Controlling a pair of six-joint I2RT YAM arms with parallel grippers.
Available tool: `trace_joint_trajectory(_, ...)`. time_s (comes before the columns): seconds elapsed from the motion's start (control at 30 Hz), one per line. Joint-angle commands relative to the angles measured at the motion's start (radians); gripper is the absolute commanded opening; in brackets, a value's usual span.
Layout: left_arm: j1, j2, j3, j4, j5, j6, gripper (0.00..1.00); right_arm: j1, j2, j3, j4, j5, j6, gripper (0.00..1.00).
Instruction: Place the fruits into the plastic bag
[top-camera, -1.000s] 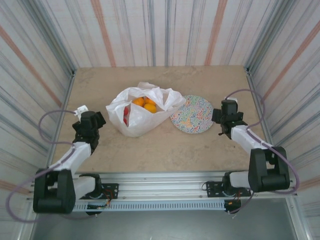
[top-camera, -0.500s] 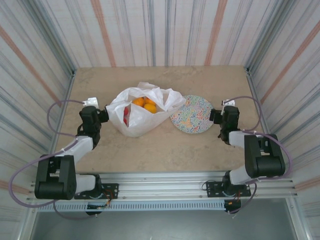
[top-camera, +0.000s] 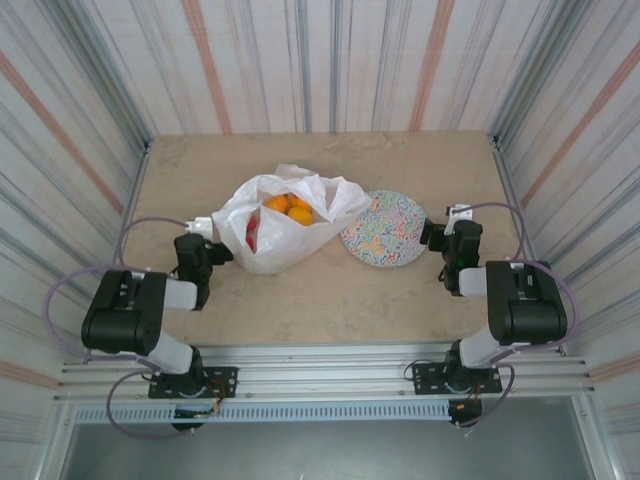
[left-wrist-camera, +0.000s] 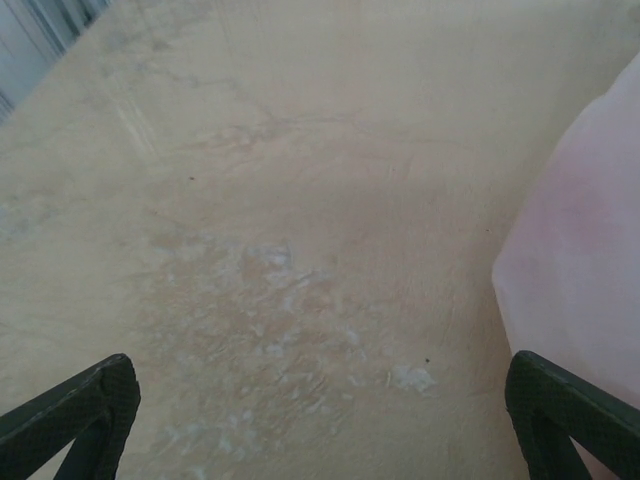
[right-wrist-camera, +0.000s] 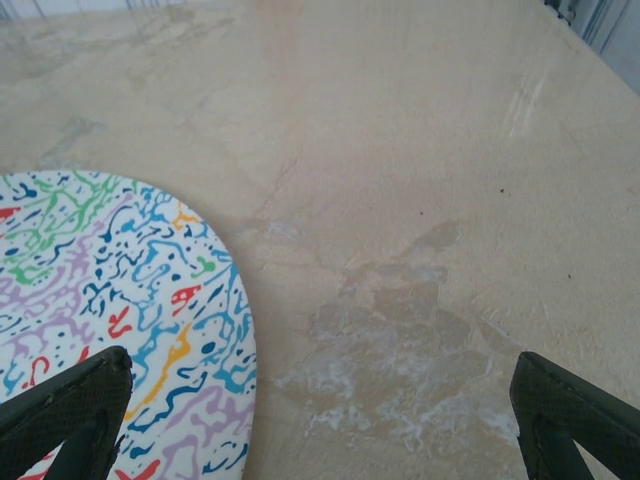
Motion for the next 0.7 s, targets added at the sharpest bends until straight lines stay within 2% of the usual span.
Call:
trace_joint_trajectory(0.0, 0.043, -0.013, 0.052, 0.01, 0.056, -0.029, 0.99, -0.012, 0.006, 0.009, 0.015, -0.035, 0.013, 0.99)
trace_joint_trajectory(0.1, 0.013, -0.013, 0.054, 0.007, -0.019, -0.018, 0.99, -0.021, 0.005, 0.014, 0.006, -0.057, 0.017, 0.99)
trace_joint_trajectory(0.67, 0.015, -0.015, 0.059, -0.007, -0.014, -0.02, 0.98, -0.021, 0.005, 0.014, 0.005, -0.058, 0.018, 0.99)
